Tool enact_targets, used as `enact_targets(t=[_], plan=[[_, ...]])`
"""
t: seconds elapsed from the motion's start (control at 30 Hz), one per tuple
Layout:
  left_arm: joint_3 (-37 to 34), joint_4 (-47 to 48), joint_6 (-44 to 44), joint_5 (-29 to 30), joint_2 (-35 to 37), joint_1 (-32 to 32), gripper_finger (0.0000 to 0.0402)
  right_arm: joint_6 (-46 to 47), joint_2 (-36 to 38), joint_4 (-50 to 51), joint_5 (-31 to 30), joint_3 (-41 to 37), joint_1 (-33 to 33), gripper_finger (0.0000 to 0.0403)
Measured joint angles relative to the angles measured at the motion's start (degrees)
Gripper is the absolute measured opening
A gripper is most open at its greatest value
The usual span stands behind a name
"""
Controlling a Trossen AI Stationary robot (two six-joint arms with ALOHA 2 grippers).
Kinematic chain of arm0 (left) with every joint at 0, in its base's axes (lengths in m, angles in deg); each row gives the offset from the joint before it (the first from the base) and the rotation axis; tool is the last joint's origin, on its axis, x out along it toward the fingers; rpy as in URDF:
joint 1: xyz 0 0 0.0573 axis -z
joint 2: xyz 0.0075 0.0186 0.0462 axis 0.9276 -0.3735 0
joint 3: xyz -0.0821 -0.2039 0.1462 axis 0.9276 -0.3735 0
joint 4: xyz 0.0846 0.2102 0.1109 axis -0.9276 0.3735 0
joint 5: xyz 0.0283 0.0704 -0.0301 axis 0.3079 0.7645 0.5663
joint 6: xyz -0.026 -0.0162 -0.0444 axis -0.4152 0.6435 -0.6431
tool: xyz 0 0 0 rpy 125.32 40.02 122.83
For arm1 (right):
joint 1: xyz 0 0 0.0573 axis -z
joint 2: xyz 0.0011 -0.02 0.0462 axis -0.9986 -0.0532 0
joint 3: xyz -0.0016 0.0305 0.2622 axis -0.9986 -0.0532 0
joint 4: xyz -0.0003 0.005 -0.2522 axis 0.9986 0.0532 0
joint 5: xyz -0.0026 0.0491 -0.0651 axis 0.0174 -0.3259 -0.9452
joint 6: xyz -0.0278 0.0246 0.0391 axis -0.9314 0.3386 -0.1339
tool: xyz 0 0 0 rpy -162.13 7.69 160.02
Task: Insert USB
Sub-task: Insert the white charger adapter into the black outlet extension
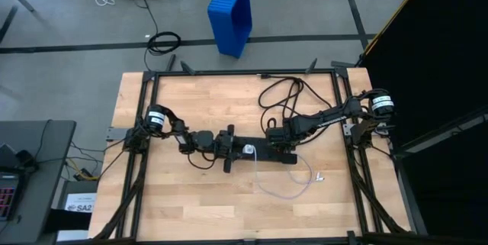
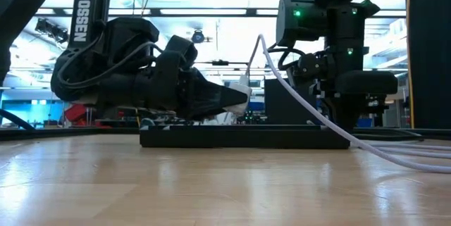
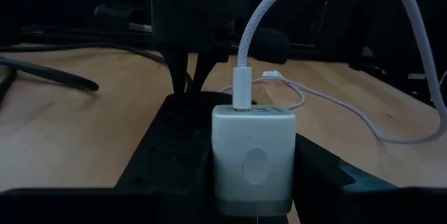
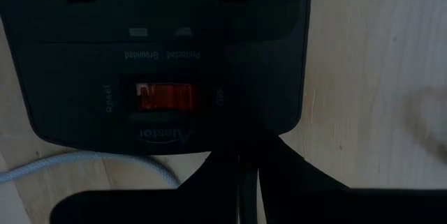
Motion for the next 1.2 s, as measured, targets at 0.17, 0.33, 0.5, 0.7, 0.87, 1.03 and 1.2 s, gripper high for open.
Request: enact_targets(t=[0.17,0.33,0.5,0.7,0.87,1.03,1.2], plan=[[-2.6,-2.3,-0.6,0.7,0.0,0.0,0.0129,0.0,0.0,-0.6,0.0,0.1,0.0,0.0002],[-4.0,-2.3,-1.6,1.8,0.1,-0.1,0.0129,0.0,0.0,-0.7,0.0,0.1,0.0,0.0002],[-4.1,-1.3,-3.4,0.9,0.2,-0.1,0.0129,0.0,0.0,-0.6,0.0,0.0,0.0,0.0002],[-4.1,0.6,-4.3,-0.1,0.2,-0.2,0.0129,0.1,0.0,-0.6,0.0,0.0,0.0,0.0002],[-4.2,1.7,-4.2,-1.4,0.2,0.0,0.0129,0.0,0.0,-0.4,0.1,0.0,0.0,0.0002],[-4.4,1.8,-4.0,-2.2,0.2,0.0,0.0129,0.1,0.0,-0.3,0.1,0.0,0.0,0.0002],[-5.6,1.8,-4.1,-2.2,0.2,0.1,0.0129,0.1,0.0,-0.7,0.7,0.0,0.0,0.0002]])
